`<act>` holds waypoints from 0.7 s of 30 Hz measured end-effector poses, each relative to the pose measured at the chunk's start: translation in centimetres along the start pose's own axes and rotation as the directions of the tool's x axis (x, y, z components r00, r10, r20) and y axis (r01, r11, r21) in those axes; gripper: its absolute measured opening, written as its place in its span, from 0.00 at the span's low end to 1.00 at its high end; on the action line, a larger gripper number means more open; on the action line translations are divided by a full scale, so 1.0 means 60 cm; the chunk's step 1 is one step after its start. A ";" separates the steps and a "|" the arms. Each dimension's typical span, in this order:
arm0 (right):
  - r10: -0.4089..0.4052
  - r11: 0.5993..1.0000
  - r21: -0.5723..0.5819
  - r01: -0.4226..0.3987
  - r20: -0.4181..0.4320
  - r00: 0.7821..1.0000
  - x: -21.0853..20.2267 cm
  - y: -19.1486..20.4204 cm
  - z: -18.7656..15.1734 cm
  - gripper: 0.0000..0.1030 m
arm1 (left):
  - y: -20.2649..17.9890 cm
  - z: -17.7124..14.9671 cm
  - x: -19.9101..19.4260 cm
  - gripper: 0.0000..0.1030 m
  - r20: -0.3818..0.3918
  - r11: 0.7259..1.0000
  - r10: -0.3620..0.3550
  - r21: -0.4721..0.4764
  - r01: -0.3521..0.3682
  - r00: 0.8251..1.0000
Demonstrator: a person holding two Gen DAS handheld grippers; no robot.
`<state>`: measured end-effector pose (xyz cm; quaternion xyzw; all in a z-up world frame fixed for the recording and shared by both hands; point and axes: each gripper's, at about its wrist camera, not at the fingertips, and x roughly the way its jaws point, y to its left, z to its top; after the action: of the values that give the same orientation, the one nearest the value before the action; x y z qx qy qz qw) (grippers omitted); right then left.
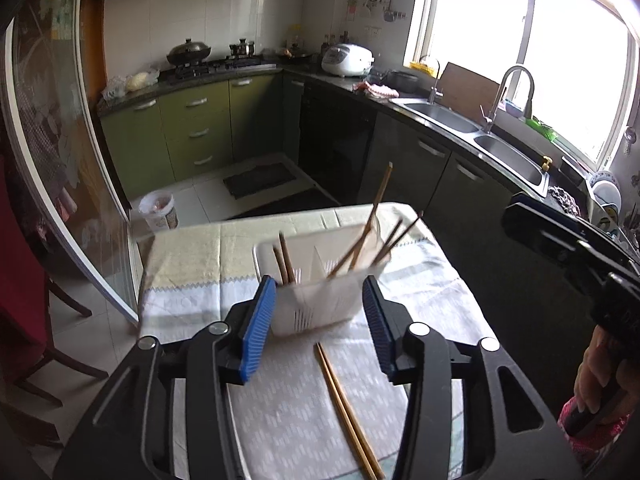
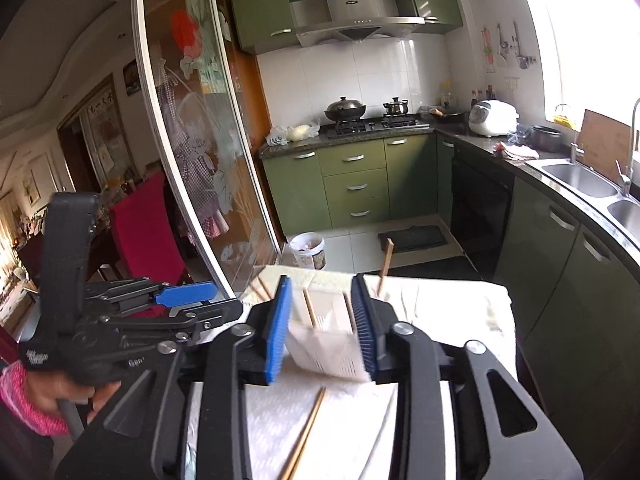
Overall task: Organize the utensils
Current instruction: 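Lower the left gripper onto one of the last chopsticks and close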
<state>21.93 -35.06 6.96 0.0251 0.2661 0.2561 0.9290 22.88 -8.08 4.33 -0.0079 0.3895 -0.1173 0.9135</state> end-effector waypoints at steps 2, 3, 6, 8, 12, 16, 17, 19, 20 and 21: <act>-0.010 1.000 0.009 0.010 -0.024 1.000 -0.020 -0.015 -0.039 0.40 | 0.006 -0.044 0.020 0.53 -0.074 1.000 -0.015 -0.020 0.014 0.997; -0.018 1.000 0.015 0.019 -0.044 0.999 -0.024 -0.023 -0.061 0.42 | 0.007 -0.065 0.036 0.53 -0.117 0.999 -0.029 -0.030 0.025 0.993; -0.044 0.998 0.037 0.050 -0.128 0.991 -0.019 -0.047 -0.135 0.43 | 0.010 -0.128 0.098 0.53 -0.258 0.996 -0.064 -0.075 0.046 0.964; -0.045 0.996 0.072 0.059 -0.182 0.982 -0.006 -0.064 -0.181 0.43 | 0.010 -0.157 0.140 0.53 -0.319 0.996 -0.050 -0.089 0.022 0.946; -0.030 0.985 0.154 0.072 -0.262 0.965 0.021 -0.104 -0.249 0.43 | 0.014 -0.189 0.206 0.53 -0.389 0.993 -0.022 -0.113 -0.024 0.921; -0.035 0.972 0.213 0.096 -0.275 0.961 0.018 -0.143 -0.286 0.43 | 0.015 -0.194 0.247 0.52 -0.423 0.989 -0.049 -0.145 -0.014 0.905; -0.039 0.970 0.222 0.103 -0.274 0.961 0.015 -0.152 -0.291 0.43 | 0.014 -0.194 0.254 0.52 -0.429 0.990 -0.041 -0.140 -0.021 0.903; -0.044 0.965 0.237 0.112 -0.275 0.960 0.011 -0.165 -0.296 0.43 | 0.013 -0.195 0.270 0.52 -0.444 0.992 -0.016 -0.121 -0.042 0.896; -0.047 0.964 0.241 0.117 -0.276 0.960 0.009 -0.168 -0.295 0.43 | 0.013 -0.197 0.276 0.52 -0.450 0.992 -0.003 -0.114 -0.054 0.893; -0.051 0.962 0.243 0.121 -0.276 0.960 0.007 -0.171 -0.294 0.43 | 0.014 -0.199 0.281 0.51 -0.456 0.992 0.012 -0.105 -0.067 0.890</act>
<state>18.03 -45.32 -10.24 0.0991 0.4208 0.1795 0.8837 25.83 -10.07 -16.01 -0.0261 0.5986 -0.0743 0.7972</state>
